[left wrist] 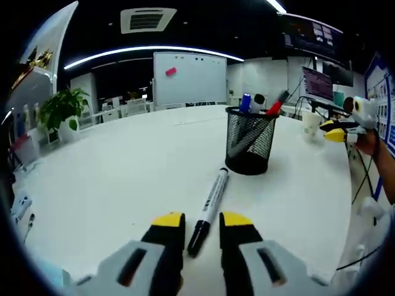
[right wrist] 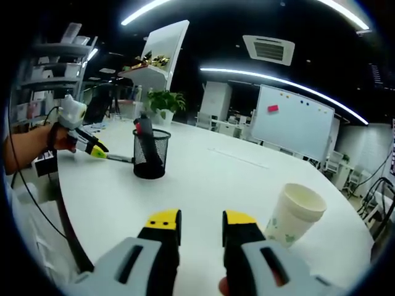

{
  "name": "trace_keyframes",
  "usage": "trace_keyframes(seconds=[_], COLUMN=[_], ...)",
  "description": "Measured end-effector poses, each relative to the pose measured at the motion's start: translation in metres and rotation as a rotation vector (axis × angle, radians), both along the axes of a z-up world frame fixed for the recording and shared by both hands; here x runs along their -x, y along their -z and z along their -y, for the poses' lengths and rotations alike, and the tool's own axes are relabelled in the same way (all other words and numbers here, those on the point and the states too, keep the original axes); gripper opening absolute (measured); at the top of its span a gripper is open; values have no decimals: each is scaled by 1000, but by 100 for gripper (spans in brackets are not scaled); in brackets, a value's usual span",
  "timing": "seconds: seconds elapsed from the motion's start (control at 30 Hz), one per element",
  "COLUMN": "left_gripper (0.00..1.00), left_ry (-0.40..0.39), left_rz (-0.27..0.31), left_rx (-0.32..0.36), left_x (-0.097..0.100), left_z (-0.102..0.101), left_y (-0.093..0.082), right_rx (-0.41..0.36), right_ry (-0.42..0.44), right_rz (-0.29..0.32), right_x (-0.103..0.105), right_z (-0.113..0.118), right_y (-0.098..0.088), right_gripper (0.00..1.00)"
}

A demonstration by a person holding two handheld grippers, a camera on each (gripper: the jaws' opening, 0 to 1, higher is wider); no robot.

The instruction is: Place the scattered laser pointers and whiteboard markers into the pen holder and stack the scattered paper cups together

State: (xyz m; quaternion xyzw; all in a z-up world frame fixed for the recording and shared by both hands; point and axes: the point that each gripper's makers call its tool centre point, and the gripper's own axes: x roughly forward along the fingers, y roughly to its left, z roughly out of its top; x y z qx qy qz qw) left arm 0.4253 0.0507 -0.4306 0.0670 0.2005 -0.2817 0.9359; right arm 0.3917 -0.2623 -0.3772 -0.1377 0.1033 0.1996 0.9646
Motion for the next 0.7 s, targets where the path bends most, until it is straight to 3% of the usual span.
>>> trace_keyframes(seconds=[0.2, 0.47, 0.7], left_gripper=[21, 11, 11], left_ry=[2, 2, 16], left_rz=[-11, -4, -2], left_rx=[-3, -9, -8], left_x=[-2, -3, -3], left_z=[-4, -6, -6], left_y=[7, 7, 7], right_rx=[-1, -3, -4], right_ry=[-5, -3, -3], right_rz=[-3, -4, -8], right_x=[0, -1, 0], right_z=[-2, -2, -2], right_y=[2, 3, 4], right_gripper=[27, 27, 27])
